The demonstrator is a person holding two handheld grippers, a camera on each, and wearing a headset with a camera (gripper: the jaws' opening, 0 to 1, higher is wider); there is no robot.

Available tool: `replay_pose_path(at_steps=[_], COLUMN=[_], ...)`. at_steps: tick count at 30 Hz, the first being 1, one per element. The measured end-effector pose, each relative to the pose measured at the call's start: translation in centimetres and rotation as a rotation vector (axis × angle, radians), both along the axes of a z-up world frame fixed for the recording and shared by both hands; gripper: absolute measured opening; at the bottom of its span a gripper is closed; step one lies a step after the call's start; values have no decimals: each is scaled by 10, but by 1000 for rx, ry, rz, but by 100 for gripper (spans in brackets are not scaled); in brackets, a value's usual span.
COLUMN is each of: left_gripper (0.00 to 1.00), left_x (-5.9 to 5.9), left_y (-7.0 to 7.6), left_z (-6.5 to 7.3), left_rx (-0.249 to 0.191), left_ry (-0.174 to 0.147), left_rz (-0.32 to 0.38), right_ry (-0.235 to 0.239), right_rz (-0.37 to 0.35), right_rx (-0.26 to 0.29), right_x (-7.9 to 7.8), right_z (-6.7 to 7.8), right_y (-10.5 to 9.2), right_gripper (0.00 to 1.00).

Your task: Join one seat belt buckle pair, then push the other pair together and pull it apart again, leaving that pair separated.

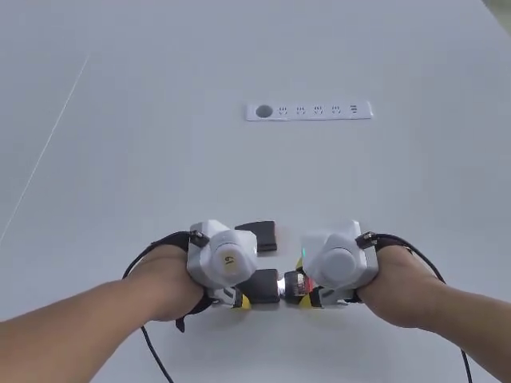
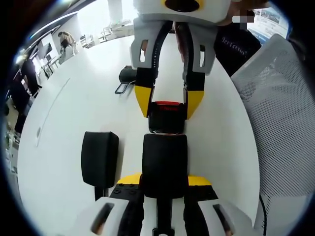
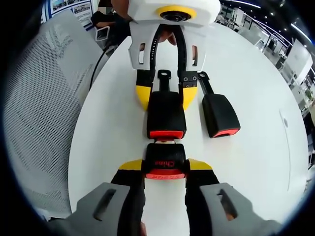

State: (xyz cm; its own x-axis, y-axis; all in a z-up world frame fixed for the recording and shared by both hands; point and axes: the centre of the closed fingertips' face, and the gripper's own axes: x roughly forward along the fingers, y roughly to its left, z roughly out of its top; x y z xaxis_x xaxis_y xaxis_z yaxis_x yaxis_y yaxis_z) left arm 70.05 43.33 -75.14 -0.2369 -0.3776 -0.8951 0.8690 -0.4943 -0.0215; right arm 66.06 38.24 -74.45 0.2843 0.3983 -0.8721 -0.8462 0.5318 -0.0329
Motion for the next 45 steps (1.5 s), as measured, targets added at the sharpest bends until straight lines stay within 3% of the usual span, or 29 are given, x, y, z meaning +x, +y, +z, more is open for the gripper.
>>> replay_pose_path(at_steps=[19, 27, 35, 37, 45], left_gripper=[31, 33, 34, 36, 38], left_x=[-3, -2, -1, -3, -1], left_y=[2, 2, 4, 5, 8], left_z=[-1, 0, -1, 2, 18], left_rx=[-7, -33, -46, -49, -90], left_ry=[-3, -2, 28, 49, 57], left_rz=[11, 13, 54, 57, 87], right_ry=[-17, -15, -19, -20, -52], right_rz=[-37, -41, -64, -72, -108], right_rx=[22, 30, 50, 54, 72], right_x=[-2, -1, -1, -2, 0], right_z=[0, 0, 3, 3, 19], right_y=[3, 4, 7, 7, 4], right_gripper=[30, 31, 31, 33, 33])
